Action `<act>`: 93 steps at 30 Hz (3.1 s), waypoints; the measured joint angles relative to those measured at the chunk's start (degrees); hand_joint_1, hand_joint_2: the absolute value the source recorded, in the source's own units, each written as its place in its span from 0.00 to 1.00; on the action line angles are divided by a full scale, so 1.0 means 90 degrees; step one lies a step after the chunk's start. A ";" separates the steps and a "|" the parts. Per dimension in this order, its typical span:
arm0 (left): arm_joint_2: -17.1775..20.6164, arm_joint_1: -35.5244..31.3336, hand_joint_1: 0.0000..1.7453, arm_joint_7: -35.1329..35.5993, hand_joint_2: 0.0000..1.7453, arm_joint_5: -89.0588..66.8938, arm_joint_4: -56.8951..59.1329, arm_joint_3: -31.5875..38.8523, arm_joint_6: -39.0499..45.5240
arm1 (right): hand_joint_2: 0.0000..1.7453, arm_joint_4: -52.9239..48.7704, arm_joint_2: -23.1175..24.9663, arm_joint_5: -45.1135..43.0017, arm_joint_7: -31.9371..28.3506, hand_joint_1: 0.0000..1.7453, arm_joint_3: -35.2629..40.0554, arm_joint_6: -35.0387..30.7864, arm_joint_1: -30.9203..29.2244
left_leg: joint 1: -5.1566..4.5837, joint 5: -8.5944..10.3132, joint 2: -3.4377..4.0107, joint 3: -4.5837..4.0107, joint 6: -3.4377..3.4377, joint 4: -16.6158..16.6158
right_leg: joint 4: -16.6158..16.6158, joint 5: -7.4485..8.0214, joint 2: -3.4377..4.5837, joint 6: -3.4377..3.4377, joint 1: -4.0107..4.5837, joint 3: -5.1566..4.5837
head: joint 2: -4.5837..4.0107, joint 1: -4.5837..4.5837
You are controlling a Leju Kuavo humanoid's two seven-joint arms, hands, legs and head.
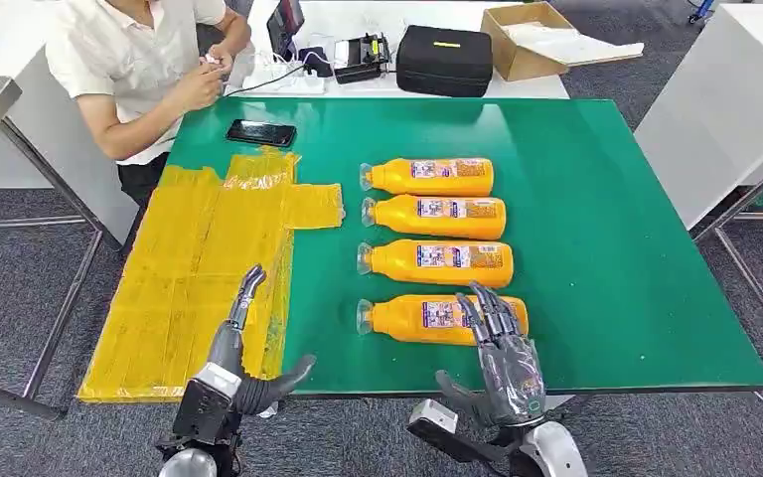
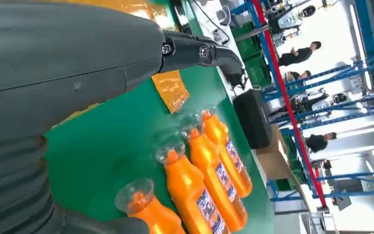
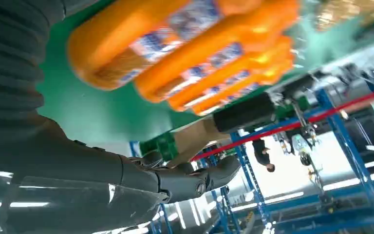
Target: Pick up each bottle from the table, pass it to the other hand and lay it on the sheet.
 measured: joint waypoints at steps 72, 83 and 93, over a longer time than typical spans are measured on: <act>0.0049 -0.0451 0.00 -0.0061 1.00 0.0133 0.0711 -0.0423 -0.0100 | 1.00 0.2077 -0.0697 0.0137 0.0078 0.00 0.0192 0.0189 -0.1608 | 0.0009 0.0006 0.0056 0.0010 -0.0005 0.0001 | 0.0003 0.0019 0.0034 -0.0019 0.0012 -0.0007 | 0.0000 -0.0002; 0.0051 -0.0453 0.00 -0.0063 1.00 0.0163 0.0712 -0.0423 -0.0102 | 1.00 0.2196 -0.0587 -0.0208 -0.0080 0.00 -0.0068 0.0342 -0.1715 | 0.0009 0.0005 0.0056 0.0008 -0.0004 0.0001 | 0.0003 0.0019 0.0034 -0.0019 0.0012 -0.0009 | 0.0000 -0.0002; 0.0051 -0.0490 0.00 -0.0022 1.00 0.0291 0.0775 -0.0423 -0.0202 | 1.00 0.2577 -0.0534 -0.0332 -0.0157 0.00 -0.0182 0.0483 -0.1853 | 0.0009 0.0005 0.0056 0.0008 -0.0004 0.0001 | 0.0003 0.0019 0.0034 -0.0019 0.0012 -0.0010 | 0.0000 -0.0002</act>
